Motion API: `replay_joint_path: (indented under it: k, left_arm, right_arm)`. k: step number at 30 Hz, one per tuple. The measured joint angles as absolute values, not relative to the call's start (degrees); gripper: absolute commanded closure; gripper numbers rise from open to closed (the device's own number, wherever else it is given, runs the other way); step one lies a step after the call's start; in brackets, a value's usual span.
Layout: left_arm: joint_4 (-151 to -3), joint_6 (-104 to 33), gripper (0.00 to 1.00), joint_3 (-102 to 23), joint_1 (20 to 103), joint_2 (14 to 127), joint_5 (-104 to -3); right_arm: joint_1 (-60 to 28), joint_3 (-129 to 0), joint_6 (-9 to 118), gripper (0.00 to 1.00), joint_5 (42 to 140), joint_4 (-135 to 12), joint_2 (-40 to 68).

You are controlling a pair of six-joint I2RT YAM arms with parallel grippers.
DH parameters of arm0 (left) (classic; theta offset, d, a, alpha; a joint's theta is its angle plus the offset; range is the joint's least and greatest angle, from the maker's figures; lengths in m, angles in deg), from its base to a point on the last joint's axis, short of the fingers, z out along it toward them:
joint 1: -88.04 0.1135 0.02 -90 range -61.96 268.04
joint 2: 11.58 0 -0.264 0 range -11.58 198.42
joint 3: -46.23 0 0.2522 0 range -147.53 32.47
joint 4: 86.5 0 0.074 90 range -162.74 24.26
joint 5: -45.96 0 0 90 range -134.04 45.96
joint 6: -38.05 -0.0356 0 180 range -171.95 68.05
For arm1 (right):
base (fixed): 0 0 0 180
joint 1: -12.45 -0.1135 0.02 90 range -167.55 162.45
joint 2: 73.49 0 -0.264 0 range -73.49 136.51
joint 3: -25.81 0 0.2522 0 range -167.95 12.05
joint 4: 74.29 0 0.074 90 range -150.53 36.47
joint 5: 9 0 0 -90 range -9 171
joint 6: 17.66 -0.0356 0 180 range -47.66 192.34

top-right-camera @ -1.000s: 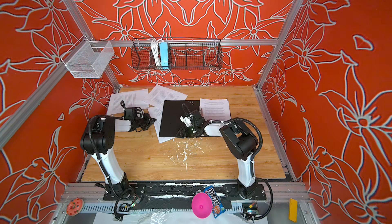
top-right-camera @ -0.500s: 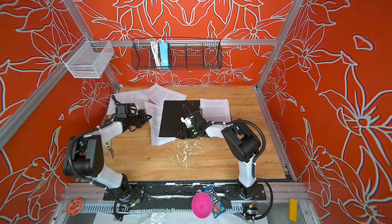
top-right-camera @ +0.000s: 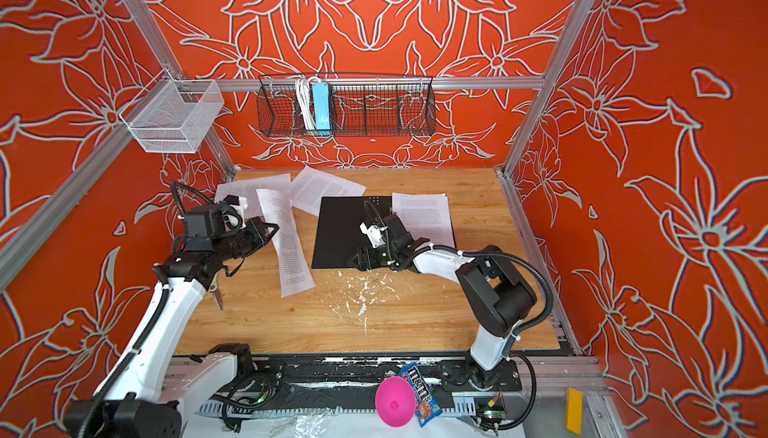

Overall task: Put the files into the folder
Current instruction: 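Grasp and lift a loose sheet with the left gripper while the right opens the cover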

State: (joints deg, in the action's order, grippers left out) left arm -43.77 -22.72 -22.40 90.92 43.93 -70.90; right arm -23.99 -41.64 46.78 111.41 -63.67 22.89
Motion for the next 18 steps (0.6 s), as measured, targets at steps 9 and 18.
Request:
replay_joint_path:
  k: [9,18]
  left_arm:
    - [-38.22,-26.43,1.0,-35.73,76.93,47.23,-69.26]
    - [-39.1,-29.29,1.0,-46.2,58.13,59.73,-67.55]
  right_arm:
    - [-20.23,-40.51,46.89,0.22,107.24,-58.46,8.75]
    - [-6.83,-40.9,46.67,0.13,102.91,-46.88,-8.34]
